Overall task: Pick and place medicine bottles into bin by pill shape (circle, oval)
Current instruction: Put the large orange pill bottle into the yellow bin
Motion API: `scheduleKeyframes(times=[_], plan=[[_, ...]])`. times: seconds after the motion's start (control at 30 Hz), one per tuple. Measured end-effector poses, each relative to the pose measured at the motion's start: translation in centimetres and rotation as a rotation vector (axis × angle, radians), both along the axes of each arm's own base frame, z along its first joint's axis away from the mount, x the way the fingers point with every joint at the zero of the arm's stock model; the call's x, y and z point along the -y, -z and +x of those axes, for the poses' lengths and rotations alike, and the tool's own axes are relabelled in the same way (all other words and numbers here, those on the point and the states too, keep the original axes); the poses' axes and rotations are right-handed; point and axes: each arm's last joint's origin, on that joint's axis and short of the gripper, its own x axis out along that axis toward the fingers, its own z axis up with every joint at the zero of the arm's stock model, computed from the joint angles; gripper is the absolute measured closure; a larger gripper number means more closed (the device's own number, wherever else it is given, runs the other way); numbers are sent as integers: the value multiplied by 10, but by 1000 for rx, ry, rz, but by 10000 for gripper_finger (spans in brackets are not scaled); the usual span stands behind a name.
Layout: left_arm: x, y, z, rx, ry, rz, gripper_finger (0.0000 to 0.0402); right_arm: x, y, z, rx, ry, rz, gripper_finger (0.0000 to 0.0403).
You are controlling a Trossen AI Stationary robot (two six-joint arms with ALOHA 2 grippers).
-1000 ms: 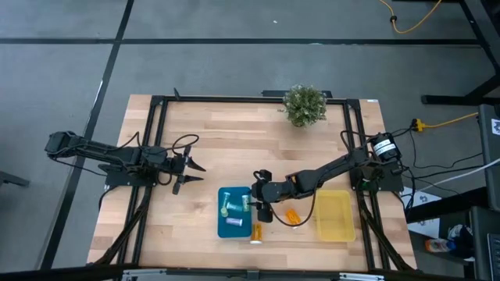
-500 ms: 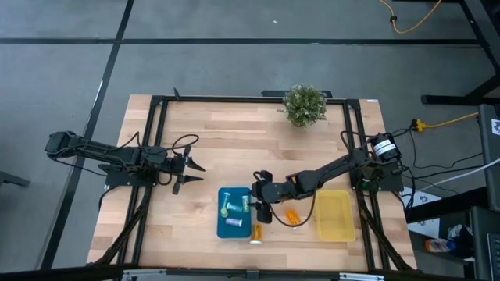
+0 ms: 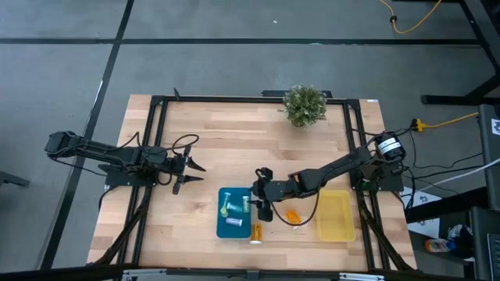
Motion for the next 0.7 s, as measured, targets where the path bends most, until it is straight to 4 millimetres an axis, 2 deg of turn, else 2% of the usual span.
scheduleKeyframes(times=[0.13,0.3,0.53,0.7], plan=[[0,0,0,0,0,0,254,3,-20,-7,27,7,14,198],[0,0,0,0,0,0,254,8,-35,-27,-77,95,93,198],[0,0,0,0,0,0,254,17,-33,-61,-348,279,147,198],[0,0,0,0,0,-1,254,18,-27,-72,-465,348,136,198]])
